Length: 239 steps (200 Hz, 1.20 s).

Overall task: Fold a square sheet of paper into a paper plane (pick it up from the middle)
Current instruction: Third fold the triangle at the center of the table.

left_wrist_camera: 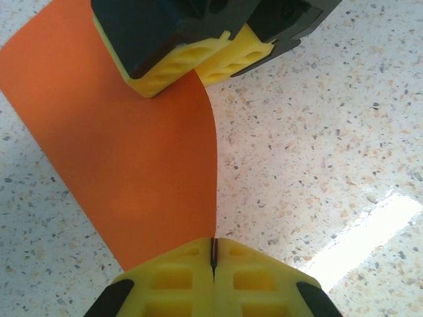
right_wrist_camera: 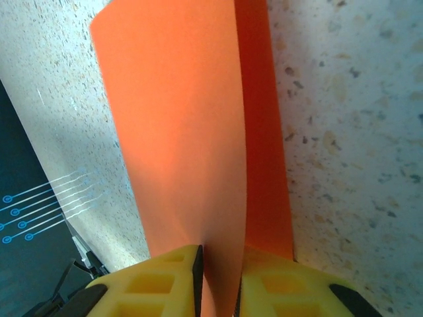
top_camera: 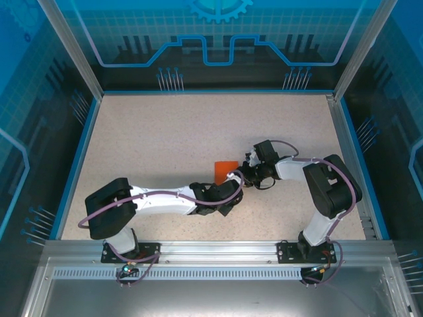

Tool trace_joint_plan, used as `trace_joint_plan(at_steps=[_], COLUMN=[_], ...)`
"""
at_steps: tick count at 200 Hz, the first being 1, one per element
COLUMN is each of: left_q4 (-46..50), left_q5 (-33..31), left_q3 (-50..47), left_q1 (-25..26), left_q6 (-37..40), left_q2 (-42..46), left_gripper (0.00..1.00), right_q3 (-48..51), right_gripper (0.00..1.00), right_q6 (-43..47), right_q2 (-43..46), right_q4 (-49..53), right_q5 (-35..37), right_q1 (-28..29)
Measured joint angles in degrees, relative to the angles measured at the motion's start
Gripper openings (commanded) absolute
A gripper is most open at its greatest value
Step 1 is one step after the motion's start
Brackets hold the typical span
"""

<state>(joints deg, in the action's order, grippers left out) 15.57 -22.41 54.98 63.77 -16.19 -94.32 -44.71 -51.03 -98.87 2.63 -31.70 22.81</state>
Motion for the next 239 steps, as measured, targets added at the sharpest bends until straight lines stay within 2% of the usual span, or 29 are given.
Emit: trace_joint_plan(at_steps=[26, 76, 109, 189, 239], left_q4=[-1.66, -4.24, -5.09, -5.66, -5.68], left_q5=[4.46, 17.29, 22.49, 27.28, 27.89], left_q3=[-1.73, -3.43, -4.9, -5.4, -5.4], left_q1=[-2.58, -9.64, -12.37, -13.79, -13.79], left_q6=[-0.35, -0.35, -0.42, -2.64, -3.43], left_q2=[2.69, 5.01, 5.16, 4.61, 4.28], left_gripper=[0.0, 0.0, 0.0, 0.0, 0.0], right_q3=[0.0, -0.07, -0.79, -1.55, -2.12], right_gripper=[0.29, 0.39, 0.42, 0.31, 0.31], right_q6=[1.09, 3.76, 5.68, 9.9, 11.26], right_q2=[1.51, 5.01, 6.64, 12.92, 12.98], right_q4=[1.46, 5.38, 8.17, 12.02, 13.68], right_q5=[0.81, 3.26, 5.03, 10.29, 12.98], right_q1=[0.0, -0.63, -0.74, 0.24, 1.66])
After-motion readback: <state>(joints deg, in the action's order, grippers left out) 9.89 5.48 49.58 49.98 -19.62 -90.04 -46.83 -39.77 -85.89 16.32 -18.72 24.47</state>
